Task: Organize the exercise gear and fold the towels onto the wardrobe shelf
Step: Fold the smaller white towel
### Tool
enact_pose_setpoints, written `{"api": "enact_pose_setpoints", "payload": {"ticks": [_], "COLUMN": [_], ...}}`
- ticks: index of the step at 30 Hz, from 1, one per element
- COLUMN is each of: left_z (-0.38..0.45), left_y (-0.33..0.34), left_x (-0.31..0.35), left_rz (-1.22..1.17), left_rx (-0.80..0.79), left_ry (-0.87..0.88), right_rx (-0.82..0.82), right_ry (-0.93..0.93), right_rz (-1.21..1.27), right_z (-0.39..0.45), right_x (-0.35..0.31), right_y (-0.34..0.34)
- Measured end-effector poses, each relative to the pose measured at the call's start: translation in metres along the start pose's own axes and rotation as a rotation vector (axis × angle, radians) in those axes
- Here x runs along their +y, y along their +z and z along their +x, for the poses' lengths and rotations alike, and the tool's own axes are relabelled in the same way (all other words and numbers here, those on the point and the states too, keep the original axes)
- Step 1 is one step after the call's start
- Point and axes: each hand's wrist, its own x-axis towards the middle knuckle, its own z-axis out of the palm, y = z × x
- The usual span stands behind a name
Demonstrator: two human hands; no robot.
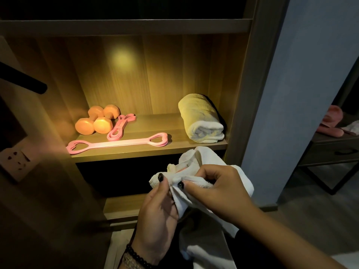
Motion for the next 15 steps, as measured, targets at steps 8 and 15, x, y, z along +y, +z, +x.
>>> {"api": "enact_pose_setpoints", "payload": {"ticks": [8,15], "left_z": [0.009,0.033], "left_y": [-0.001,0.0], "left_x": [-0.008,-0.004], "left_rz": [0.138,0.219], "left_rx": [0.046,0.218], "left_ry": [0.079,0.087], "right_rx": [-0.012,-0.248], "right_ry": [0.087,-0.191], "right_rz": [0.053,-0.235], "right_z": [0.007,0.024], "right_x": [0.007,0.024], "right_y": [0.001,-0.021]}}
